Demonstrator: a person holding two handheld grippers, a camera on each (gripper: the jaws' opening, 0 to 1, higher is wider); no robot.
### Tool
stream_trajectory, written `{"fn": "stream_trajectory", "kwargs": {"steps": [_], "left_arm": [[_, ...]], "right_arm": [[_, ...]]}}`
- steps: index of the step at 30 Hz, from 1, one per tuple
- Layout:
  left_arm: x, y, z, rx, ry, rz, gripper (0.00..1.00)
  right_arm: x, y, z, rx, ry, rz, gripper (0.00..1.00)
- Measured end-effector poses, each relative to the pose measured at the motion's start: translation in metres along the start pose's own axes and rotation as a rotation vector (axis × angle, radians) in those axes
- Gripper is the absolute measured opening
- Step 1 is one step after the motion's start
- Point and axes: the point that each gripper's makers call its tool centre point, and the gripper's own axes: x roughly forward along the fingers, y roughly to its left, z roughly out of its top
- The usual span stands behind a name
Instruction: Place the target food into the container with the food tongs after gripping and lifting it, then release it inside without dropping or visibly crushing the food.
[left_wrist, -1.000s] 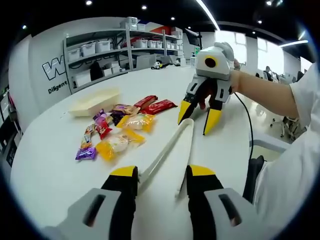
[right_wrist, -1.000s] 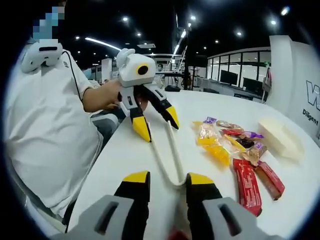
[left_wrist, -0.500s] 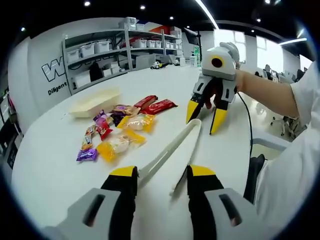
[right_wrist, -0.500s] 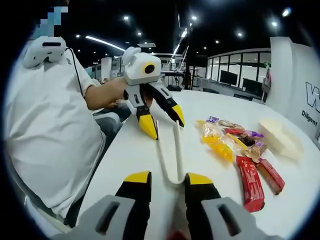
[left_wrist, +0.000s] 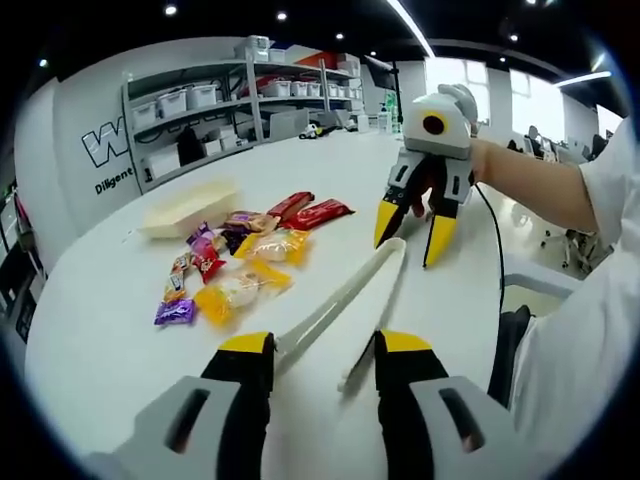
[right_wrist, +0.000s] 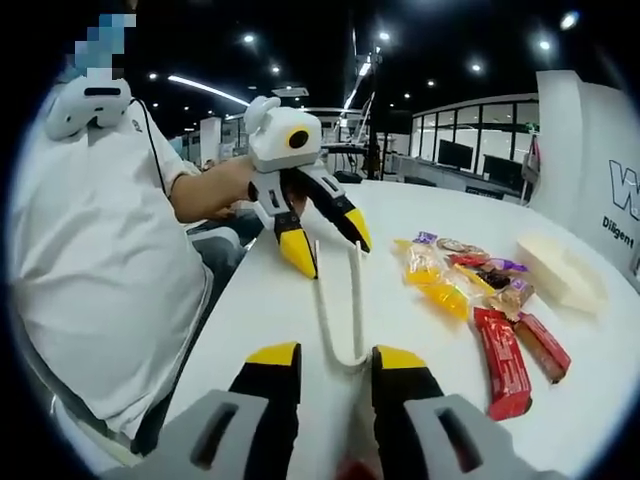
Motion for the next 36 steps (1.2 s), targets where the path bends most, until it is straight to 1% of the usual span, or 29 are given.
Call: {"fn": "stream_trajectory", "kwargs": {"steps": [5,10,14,21,23,27,29,32,36], "left_arm": [[-0.007,0.000,0.003,0.005,-0.021,-0.005,0.39],[-0.015,-0.001,0.004,0.046,-0.040,-0.007,0.48],[-0.020,-0.004,0.002,0.060,-0.049,-0.019,0.47],[-0.022,-0.006,0.001,0.074,-0.057,-0.032,0.43],[-0.023,-0.009,0.004,0.091,-0.074,-0.048,0.40],[-0.023,-0.012,0.007,0.111,-0.084,-0.066,0.34],[-0.023,-0.014,0.007,0.122,-0.084,-0.087,0.30],[-0.022,-0.014,0.006,0.151,-0.070,-0.099,0.23],[-0.021,-0.017,0.006,0.164,-0.067,-0.127,0.21]], "right_arm": [[-0.002,-0.002,0.003,0.004,-0.010,-0.009,0.25],[-0.004,-0.001,0.004,-0.004,-0.014,-0.011,0.28],[-0.004,0.000,0.005,-0.010,-0.014,-0.013,0.29],[-0.006,0.003,0.006,-0.016,-0.012,-0.019,0.30],[-0.007,0.003,0.006,-0.017,-0.011,-0.021,0.30],[-0.009,0.004,0.006,-0.021,-0.010,-0.023,0.30],[-0.011,0.004,0.006,-0.023,-0.010,-0.023,0.30],[-0.012,0.006,0.008,-0.028,-0.010,-0.024,0.30],[-0.014,0.008,0.009,-0.033,-0.011,-0.023,0.30]]}}
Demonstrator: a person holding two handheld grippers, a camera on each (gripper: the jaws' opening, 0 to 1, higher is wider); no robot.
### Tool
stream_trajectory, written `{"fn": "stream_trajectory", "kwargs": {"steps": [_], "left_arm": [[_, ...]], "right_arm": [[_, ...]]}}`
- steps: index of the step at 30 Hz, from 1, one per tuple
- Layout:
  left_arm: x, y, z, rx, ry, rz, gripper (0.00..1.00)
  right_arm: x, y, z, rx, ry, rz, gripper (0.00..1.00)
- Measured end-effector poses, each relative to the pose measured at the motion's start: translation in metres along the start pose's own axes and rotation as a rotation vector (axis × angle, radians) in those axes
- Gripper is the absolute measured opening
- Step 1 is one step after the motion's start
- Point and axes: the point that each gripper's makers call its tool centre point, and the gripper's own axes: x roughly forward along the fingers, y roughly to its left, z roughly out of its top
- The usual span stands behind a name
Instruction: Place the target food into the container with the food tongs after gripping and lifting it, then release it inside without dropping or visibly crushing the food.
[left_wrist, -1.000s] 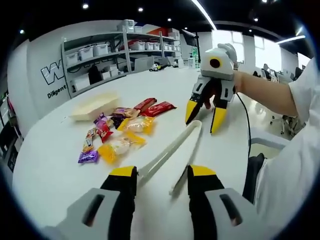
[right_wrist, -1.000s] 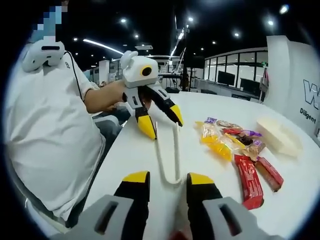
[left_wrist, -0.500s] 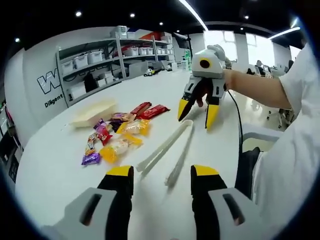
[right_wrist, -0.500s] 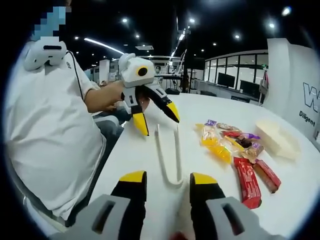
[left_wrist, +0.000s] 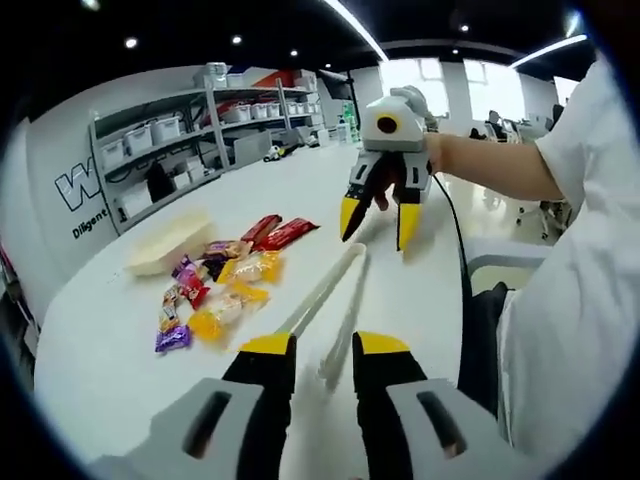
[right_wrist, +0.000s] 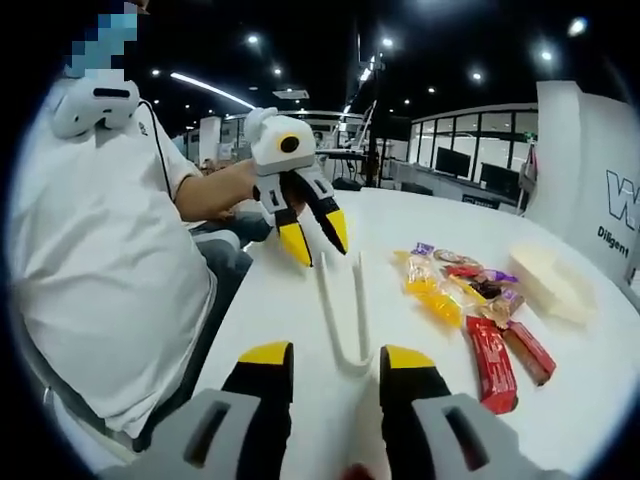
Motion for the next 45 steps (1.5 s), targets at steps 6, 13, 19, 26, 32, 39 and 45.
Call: {"fn": "stream_trajectory", "kwargs": {"steps": [6,13,19,26,32,39,45], "left_arm": [[0.004,-0.002,-0.004,-0.003,0.009,-0.018,0.17],[0.007,-0.003,-0.010,-0.012,0.017,-0.038,0.14],[0.009,-0.003,-0.010,-0.028,0.008,-0.054,0.14],[0.011,-0.002,-0.011,-0.039,0.006,-0.066,0.13],[0.013,-0.001,-0.011,-0.054,-0.002,-0.080,0.12],[0.014,-0.001,-0.011,-0.088,-0.027,-0.111,0.10],[0.015,-0.002,-0.010,-0.103,-0.043,-0.126,0.10]], "right_arm": [[-0.001,0.001,0.001,-0.005,0.000,0.002,0.29],[-0.001,0.003,0.002,-0.008,-0.003,0.007,0.30],[-0.001,0.004,0.003,-0.012,-0.001,0.010,0.30],[-0.001,0.003,0.003,-0.013,0.002,0.012,0.30],[-0.001,0.003,0.004,-0.013,0.001,0.012,0.30],[-0.001,0.003,0.004,-0.011,0.000,0.013,0.30],[0.000,0.004,0.004,-0.008,-0.001,0.017,0.30]]}}
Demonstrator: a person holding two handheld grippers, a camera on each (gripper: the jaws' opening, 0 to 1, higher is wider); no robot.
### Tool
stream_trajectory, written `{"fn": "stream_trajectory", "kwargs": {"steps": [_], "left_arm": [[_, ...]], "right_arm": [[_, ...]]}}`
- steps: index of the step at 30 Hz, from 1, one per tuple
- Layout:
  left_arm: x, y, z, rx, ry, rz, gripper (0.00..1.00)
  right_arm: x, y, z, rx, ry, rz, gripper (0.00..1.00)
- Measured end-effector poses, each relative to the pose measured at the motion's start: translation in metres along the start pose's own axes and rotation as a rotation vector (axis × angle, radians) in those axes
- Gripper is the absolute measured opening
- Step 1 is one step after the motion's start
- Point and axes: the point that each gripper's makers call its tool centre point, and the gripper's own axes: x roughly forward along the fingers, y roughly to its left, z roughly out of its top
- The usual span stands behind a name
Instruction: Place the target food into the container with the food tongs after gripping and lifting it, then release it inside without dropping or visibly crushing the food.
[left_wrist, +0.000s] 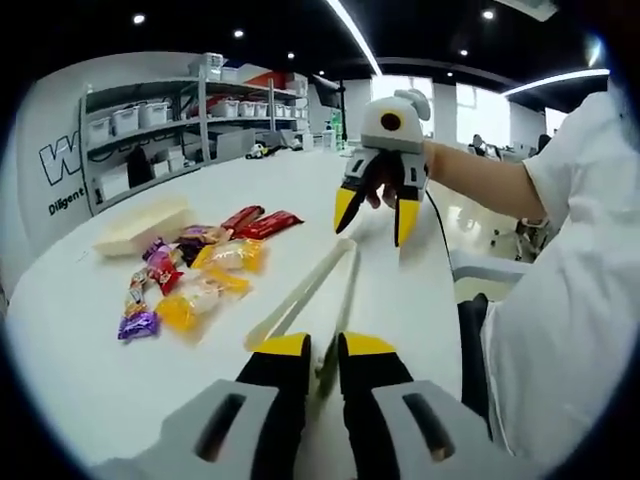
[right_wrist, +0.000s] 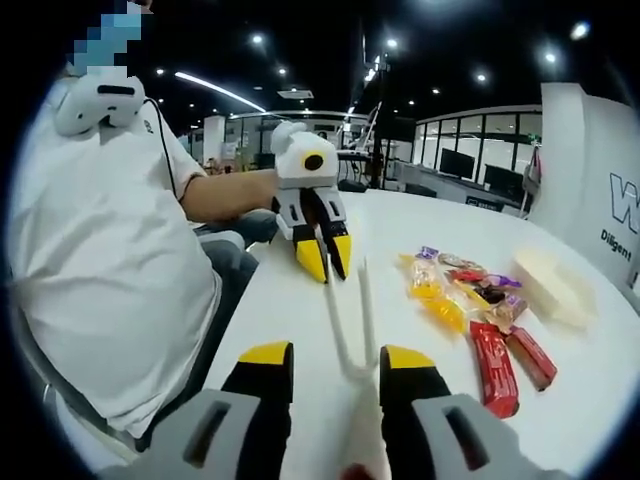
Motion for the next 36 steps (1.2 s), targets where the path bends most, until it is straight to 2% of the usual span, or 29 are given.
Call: {"fn": "stream_trajectory", "kwargs": {"steps": [15,22,36], "left_arm": [[0.001,-0.002,0.001,-0.006,-0.033,-0.032,0.05],[0.003,-0.010,0.002,-0.001,-0.050,-0.067,0.01],[0.002,-0.010,0.003,-0.017,-0.066,-0.080,0.01]], "right_arm": [[0.003,0.000,-0.002,0.007,0.000,0.000,0.29],[0.004,-0.001,-0.001,0.010,-0.005,-0.008,0.29],[0.004,-0.004,-0.003,0.021,-0.007,-0.023,0.30]]}}
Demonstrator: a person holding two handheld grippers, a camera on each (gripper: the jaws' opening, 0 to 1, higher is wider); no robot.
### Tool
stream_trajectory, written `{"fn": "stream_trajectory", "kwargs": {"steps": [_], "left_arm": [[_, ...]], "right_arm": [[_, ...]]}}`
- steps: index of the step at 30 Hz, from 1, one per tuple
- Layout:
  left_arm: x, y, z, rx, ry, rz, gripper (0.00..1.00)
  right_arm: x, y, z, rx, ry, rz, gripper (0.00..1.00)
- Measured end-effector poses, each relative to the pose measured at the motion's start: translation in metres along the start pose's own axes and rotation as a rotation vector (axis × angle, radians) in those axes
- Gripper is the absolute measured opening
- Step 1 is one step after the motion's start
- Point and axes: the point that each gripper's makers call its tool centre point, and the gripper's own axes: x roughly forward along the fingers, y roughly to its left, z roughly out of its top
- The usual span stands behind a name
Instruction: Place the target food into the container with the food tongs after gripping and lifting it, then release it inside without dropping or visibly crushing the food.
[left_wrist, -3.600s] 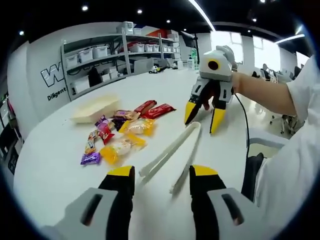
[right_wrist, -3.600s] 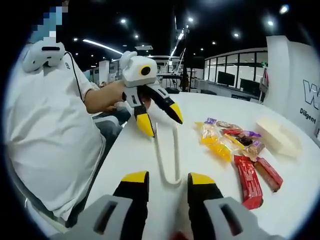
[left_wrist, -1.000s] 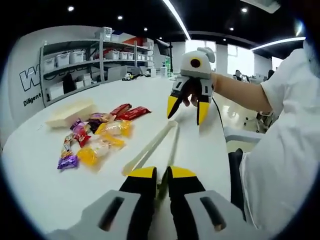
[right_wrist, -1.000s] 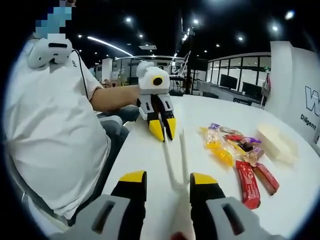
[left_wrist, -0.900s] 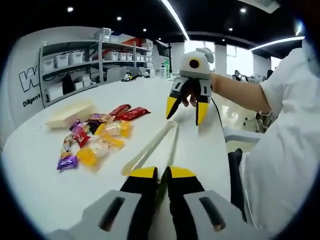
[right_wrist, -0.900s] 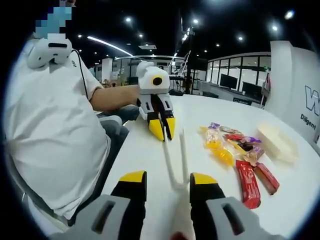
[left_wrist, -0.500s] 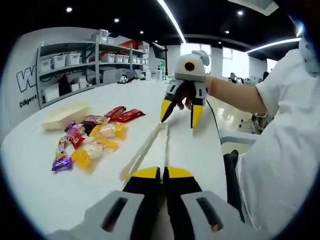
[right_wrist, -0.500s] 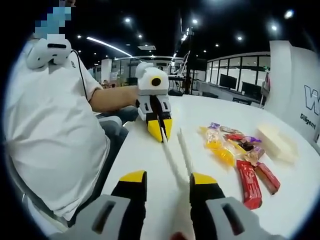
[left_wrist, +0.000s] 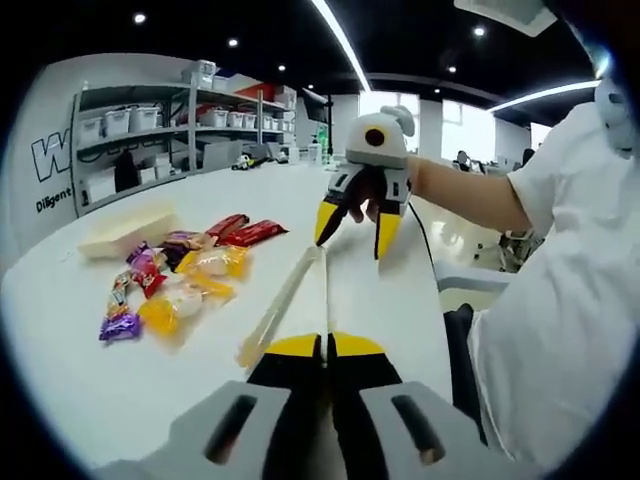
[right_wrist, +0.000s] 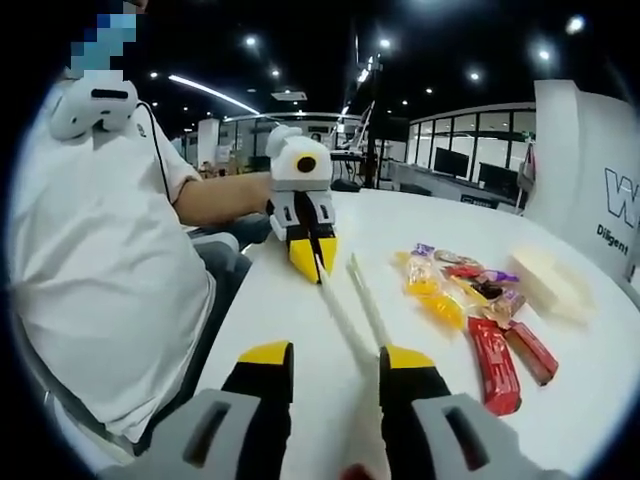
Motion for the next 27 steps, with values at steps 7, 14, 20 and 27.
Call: {"fn": "stream_trajectory", "kwargs": {"steps": [7,14,20,27], "left_arm": [[0.000,0.000,0.000,0.005,-0.006,0.000,0.01],[-0.001,0.000,0.001,0.003,-0.015,-0.002,0.01],[-0.003,0.000,0.004,-0.010,-0.034,0.001,0.00],[-0.004,-0.001,0.006,-0.016,-0.052,-0.005,0.00]], "right_arm": [[-0.002,-0.003,0.000,0.006,-0.008,-0.008,0.30],[-0.003,-0.006,0.002,0.018,-0.016,-0.025,0.30],[-0.003,-0.009,0.004,0.032,-0.034,-0.035,0.31],[-0.006,-0.015,0.009,0.050,-0.066,-0.050,0.31]]}}
